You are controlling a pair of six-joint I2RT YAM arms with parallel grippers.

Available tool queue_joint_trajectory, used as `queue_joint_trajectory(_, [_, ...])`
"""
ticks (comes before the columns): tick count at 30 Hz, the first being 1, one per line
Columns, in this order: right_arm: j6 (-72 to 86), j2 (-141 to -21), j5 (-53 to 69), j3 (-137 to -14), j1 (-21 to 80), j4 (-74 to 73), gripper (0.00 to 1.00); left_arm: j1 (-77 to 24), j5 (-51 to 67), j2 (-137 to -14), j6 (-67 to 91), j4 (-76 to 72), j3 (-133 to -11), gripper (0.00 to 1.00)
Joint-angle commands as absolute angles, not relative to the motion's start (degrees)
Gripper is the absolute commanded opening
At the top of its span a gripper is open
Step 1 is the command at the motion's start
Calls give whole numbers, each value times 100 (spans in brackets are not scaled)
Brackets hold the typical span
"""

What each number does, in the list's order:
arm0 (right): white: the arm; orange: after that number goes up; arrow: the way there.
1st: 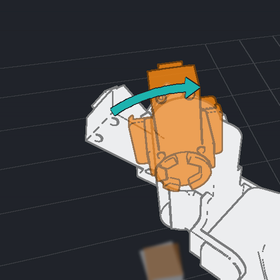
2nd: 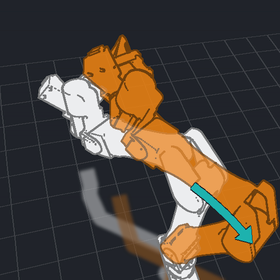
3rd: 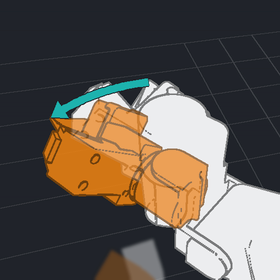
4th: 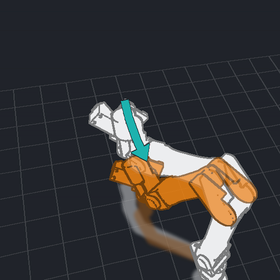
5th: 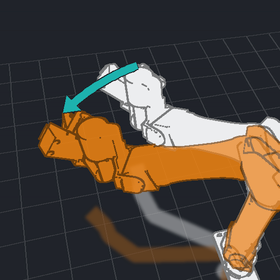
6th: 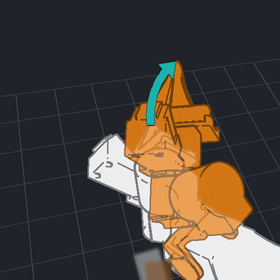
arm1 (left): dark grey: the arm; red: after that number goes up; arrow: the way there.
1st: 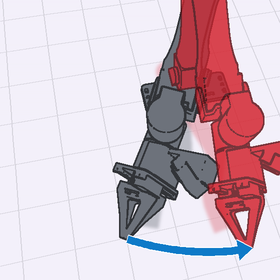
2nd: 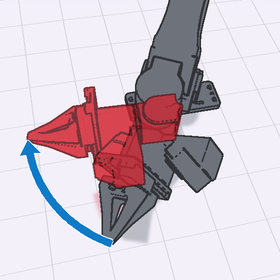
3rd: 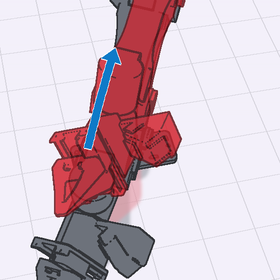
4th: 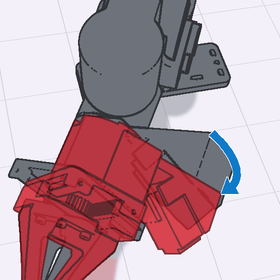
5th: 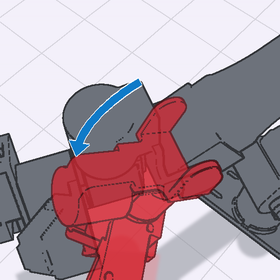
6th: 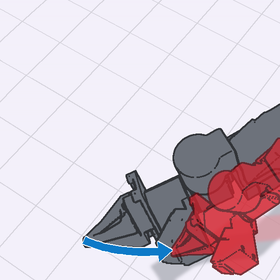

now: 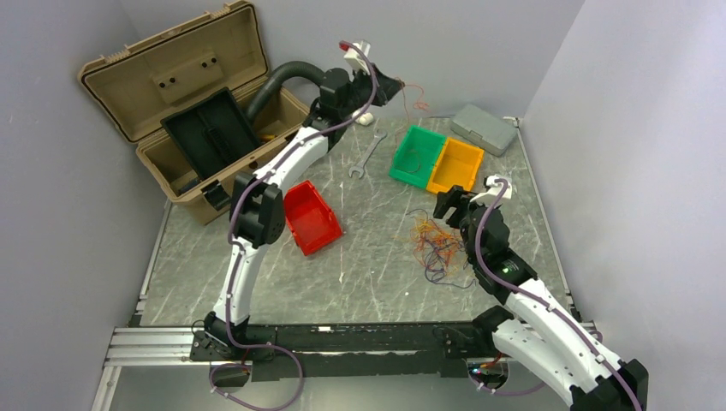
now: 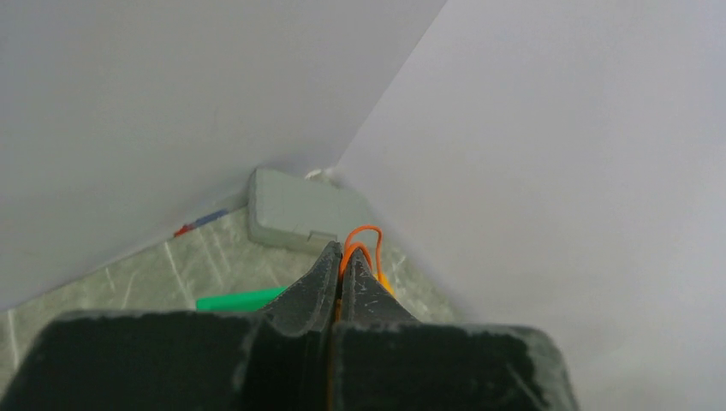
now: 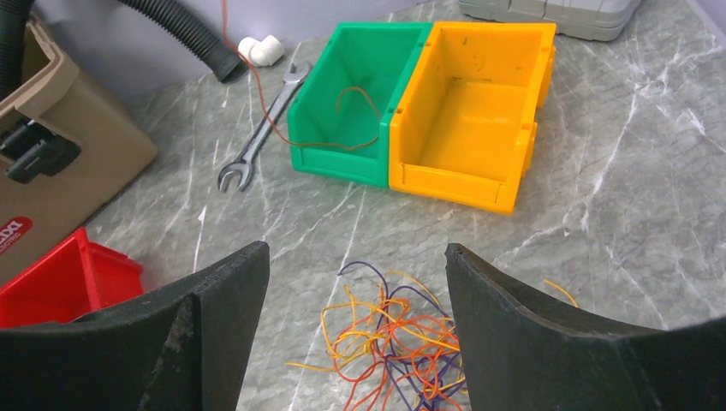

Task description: Untangle the cables

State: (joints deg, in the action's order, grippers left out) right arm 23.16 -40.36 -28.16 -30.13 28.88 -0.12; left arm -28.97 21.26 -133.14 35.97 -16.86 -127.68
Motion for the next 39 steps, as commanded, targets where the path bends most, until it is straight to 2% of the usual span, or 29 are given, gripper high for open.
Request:
queue_joint_trajectory(1, [2328, -4065, -2855, -3132, 2856, 155, 77, -3270, 1818, -13599, 2811, -1357, -12985, 0])
queue_joint_trajectory(5, [2372, -4030, -2841, -3072, 2844, 167, 77, -3372, 1360, -14010, 2550, -777, -13378, 0])
queue_joint_trajectory(13, [2379, -3963, -2897, -3033, 2814, 90, 77, -3601, 645, -13983, 1764, -30, -13022, 0])
queue_joint_trajectory(18, [2509, -4039, -3022, -3107, 2791, 18, 77, -3674, 647, -14181, 1778, 147, -13119, 6])
queue_joint_trajectory(19, [2514, -4061, -3038, -3114, 2787, -53, 78, -3671, 642, -14187, 1752, 176, -13142, 12])
queue_joint_trajectory(20, [2526, -4087, -3066, -3146, 2777, -156, 79, -3673, 660, -14175, 1731, 190, -13166, 24])
queue_joint_trajectory(21, [2537, -4132, -3075, -3191, 2759, -250, 80, -3667, 697, -14139, 1704, 224, -13186, 44])
queue_joint_trajectory(22, [2551, -4187, -3074, -3230, 2748, -339, 81, -3662, 747, -14081, 1643, 254, -13194, 55])
queue_joint_trajectory(26, [2690, -4586, -2777, -3523, 2671, -893, 86, -3625, 824, -13537, 1398, 273, -12906, 76])
queue_joint_trajectory(32, [3118, -5566, -2361, -4051, 2610, -2072, 87, -3432, 1320, -12516, 1621, 443, -12058, 99])
queue_joint_trajectory(39, [2934, -5846, -1799, -3988, 2374, -1470, 87, -3391, 1646, -12320, 1657, 822, -11872, 97])
